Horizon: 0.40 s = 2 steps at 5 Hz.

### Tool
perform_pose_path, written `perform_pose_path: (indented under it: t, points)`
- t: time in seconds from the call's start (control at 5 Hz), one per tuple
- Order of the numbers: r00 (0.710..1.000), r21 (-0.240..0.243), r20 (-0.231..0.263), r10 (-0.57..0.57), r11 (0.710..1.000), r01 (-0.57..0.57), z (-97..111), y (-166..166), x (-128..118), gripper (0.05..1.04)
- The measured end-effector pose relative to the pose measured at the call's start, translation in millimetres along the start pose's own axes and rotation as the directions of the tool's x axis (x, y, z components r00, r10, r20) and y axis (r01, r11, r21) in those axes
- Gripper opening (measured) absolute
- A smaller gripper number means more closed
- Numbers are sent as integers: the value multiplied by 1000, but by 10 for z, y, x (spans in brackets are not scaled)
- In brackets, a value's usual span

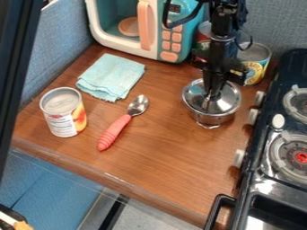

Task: Put the lid on the silver pot

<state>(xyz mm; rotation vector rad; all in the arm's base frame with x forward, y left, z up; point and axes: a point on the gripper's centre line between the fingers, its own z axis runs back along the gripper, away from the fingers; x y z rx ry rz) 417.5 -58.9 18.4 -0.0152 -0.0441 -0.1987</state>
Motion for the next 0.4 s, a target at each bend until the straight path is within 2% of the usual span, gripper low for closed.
perform_pose_path:
  t: [0.2,0.4]
  points:
    - [999,10,39,-16,1000,15,240,-25,76,456]
    - [995,14,89,-46,999,45,548,-100,117,766]
